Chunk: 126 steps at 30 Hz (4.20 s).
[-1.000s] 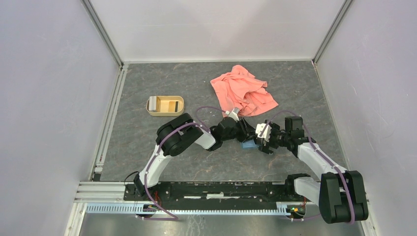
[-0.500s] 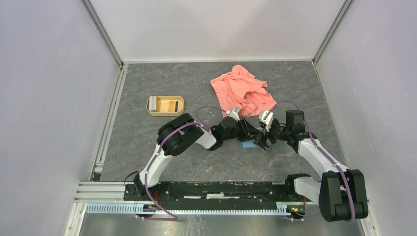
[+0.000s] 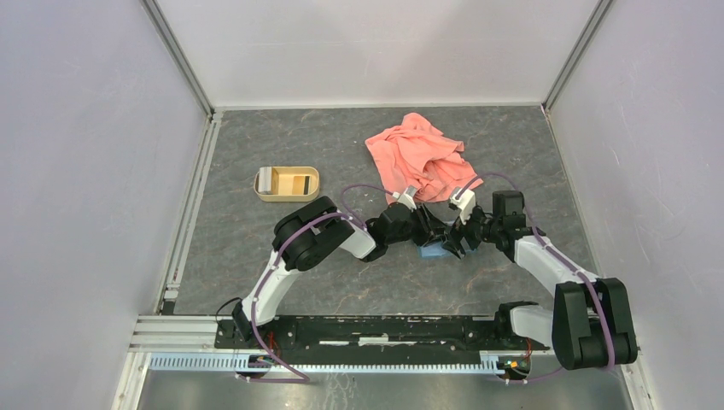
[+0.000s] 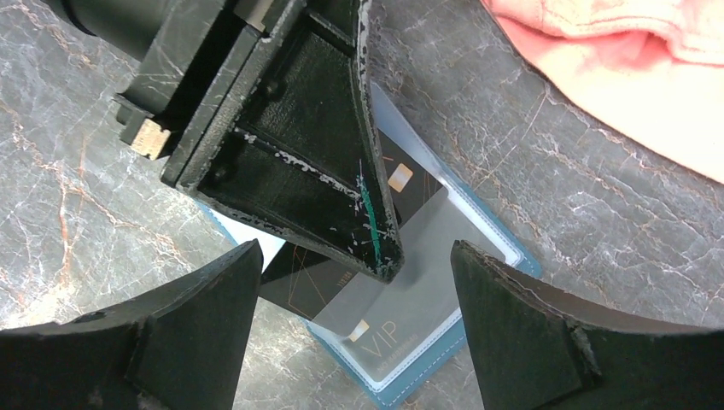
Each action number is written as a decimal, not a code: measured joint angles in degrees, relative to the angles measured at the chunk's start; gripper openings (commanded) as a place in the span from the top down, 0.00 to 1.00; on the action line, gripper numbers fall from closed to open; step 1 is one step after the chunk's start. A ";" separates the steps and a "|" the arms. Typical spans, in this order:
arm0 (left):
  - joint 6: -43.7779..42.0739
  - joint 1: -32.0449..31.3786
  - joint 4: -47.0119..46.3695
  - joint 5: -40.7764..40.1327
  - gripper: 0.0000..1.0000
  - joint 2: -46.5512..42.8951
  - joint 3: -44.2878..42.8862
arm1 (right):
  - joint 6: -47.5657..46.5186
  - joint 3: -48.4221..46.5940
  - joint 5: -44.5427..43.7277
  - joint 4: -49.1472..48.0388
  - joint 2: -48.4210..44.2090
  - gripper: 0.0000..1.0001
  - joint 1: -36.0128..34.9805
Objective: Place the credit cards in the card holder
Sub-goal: Insert the credit card into the card holder.
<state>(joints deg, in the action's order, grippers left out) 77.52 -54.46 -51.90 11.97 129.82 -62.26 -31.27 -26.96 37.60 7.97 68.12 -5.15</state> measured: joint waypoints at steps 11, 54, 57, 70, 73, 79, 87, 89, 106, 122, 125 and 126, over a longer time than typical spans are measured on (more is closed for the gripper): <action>0.00 0.02 -1.01 -0.07 0.56 -0.02 0.42 | 0.17 0.00 -2.54 0.74 1.03 0.16 -0.13; 0.00 1.33 3.93 1.68 0.61 -3.02 2.91 | 4.44 -0.85 -6.38 -1.03 3.98 0.26 -0.11; -0.02 1.38 4.72 1.73 0.62 -3.32 2.91 | 4.44 -0.90 -6.43 -1.01 4.00 0.27 -0.11; -0.07 1.90 7.76 1.99 0.92 -3.96 3.34 | 4.35 -1.01 -5.86 -0.96 4.26 0.21 -0.11; -0.09 2.08 7.72 2.19 0.94 -3.96 3.45 | 3.96 -1.11 -4.57 -0.33 3.98 0.16 0.02; -0.68 3.15 7.65 4.57 0.95 -3.96 3.61 | 2.12 -3.21 1.01 2.49 1.57 0.16 5.42; -4.11 6.01 11.91 12.81 0.95 -3.58 0.87 | 1.25 -4.17 4.17 3.85 0.90 0.18 11.65; -5.44 6.25 13.53 14.71 0.94 -2.84 -1.05 | 1.25 -4.22 4.63 3.96 1.27 0.18 11.96; -11.06 6.32 24.24 24.70 0.92 0.74 -9.88 | 3.61 -4.22 5.05 2.97 5.88 0.23 12.68; -14.40 6.36 33.29 28.30 0.86 3.69 -17.64 | 5.51 -4.22 1.33 1.77 7.76 0.25 12.70; -14.95 6.40 35.63 28.17 0.79 3.76 -18.82 | 5.51 -4.22 1.36 1.77 7.76 0.25 12.72; -15.08 6.45 36.46 28.13 0.78 3.80 -19.30 | 5.49 -4.22 1.36 1.77 7.76 0.25 12.72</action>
<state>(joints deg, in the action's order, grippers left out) 62.43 -48.01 -15.44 40.10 133.62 -81.56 -25.78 -31.18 38.96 9.74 75.88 7.57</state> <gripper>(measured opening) 0.178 0.755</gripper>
